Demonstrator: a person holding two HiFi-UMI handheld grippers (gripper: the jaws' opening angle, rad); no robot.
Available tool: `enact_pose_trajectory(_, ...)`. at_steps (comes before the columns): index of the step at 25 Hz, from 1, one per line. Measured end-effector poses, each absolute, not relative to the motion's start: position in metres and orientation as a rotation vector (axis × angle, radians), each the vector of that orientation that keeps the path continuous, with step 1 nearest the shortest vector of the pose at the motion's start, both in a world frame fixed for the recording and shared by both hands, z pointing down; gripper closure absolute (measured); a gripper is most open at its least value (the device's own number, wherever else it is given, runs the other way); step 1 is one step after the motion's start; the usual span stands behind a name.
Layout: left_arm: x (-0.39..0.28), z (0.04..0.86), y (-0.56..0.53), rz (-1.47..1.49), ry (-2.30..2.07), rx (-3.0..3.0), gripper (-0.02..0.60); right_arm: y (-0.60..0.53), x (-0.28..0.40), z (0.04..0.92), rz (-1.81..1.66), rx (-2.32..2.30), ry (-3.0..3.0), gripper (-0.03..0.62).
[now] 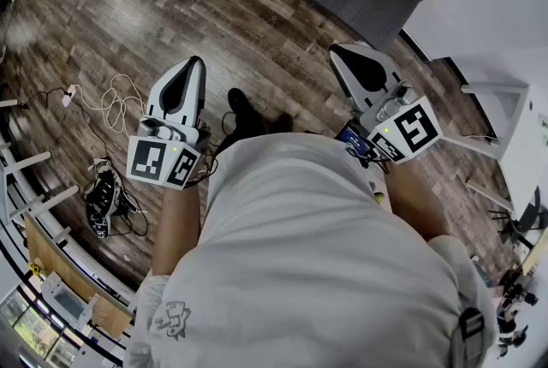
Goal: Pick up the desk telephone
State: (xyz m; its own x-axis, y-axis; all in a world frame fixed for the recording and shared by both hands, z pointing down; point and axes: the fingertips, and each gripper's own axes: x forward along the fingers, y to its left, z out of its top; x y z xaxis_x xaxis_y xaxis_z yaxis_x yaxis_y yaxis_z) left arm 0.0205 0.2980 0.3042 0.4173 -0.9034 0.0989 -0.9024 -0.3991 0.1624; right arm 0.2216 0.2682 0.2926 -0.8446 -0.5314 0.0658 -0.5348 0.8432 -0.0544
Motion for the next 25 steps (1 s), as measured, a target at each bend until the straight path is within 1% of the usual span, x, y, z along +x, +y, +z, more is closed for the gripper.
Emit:
enact_pose_trajectory(16,0.008,0.307,0.274,0.021,-1.577,2.484,0.569,0.245,0.2,0.297,0.149,0.855,-2.975,0.589)
enact_pose_trajectory(25,-0.013,0.312,0.251,0.003,-1.576,2.475,0.569,0.222,0.181,0.299,0.122,0.896,-2.951,0.588)
